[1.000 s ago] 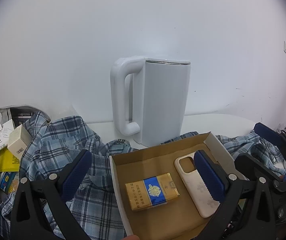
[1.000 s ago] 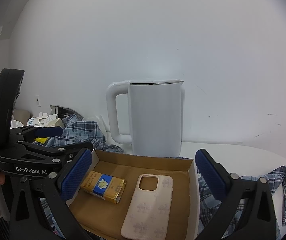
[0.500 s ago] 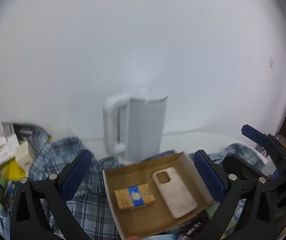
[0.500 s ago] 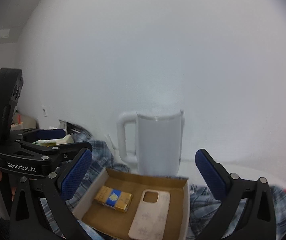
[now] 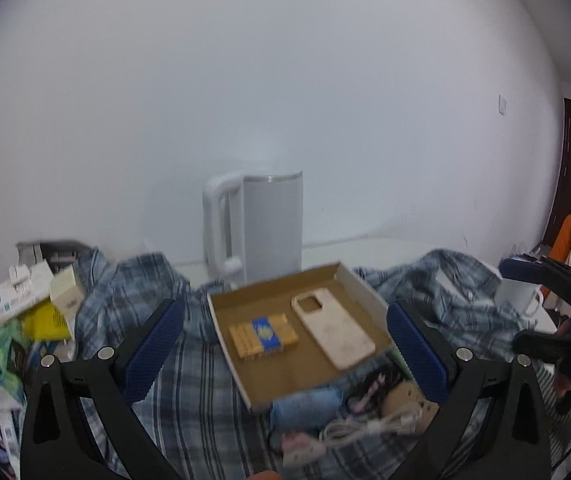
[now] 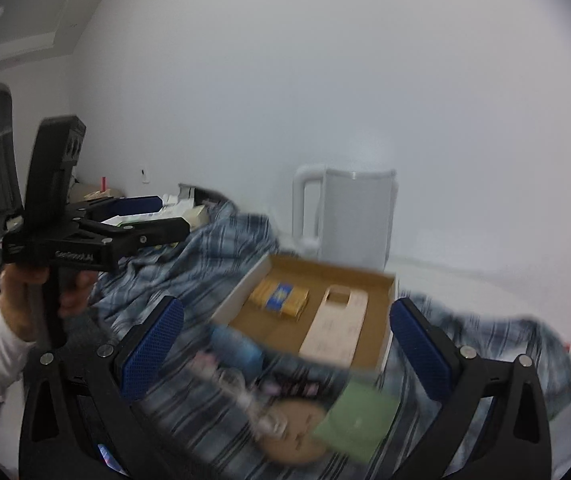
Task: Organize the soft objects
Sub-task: 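Open both grippers and withdraw them from the cardboard box, then grasp the white plush toy with the left gripper while the right gripper grasps the green pouch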
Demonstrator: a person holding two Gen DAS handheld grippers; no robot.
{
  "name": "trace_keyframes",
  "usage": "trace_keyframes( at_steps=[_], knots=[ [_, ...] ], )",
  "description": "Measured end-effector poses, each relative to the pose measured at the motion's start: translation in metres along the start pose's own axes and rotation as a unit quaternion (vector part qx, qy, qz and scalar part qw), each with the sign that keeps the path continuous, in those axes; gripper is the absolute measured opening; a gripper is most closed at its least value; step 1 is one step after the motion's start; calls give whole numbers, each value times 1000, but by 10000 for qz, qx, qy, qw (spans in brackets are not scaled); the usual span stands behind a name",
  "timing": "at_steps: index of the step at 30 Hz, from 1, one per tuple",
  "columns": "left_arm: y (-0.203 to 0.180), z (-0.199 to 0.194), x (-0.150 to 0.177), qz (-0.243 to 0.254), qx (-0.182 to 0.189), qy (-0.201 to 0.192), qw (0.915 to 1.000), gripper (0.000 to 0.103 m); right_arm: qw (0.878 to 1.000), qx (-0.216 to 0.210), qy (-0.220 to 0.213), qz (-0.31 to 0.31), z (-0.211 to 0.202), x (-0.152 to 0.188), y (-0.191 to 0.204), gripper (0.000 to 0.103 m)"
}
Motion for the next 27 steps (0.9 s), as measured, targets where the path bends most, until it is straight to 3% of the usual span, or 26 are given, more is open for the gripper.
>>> trace_keyframes(
  at_steps=[10,27],
  knots=[
    [1,19,56,-185,248,598,9977,103,9983,0,298,491,-17,53,-12,103],
    [2,45,94,-202,222,1020,9943,103,9952,249,767,550,16,104,-20,103]
  ],
)
Point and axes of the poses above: each gripper's, at about its wrist camera, not at the fingertips, and z roughly the way its jaws point, y to its left, x to its underside, the point moved 8 cm from there along z, roughly the way its jaws point
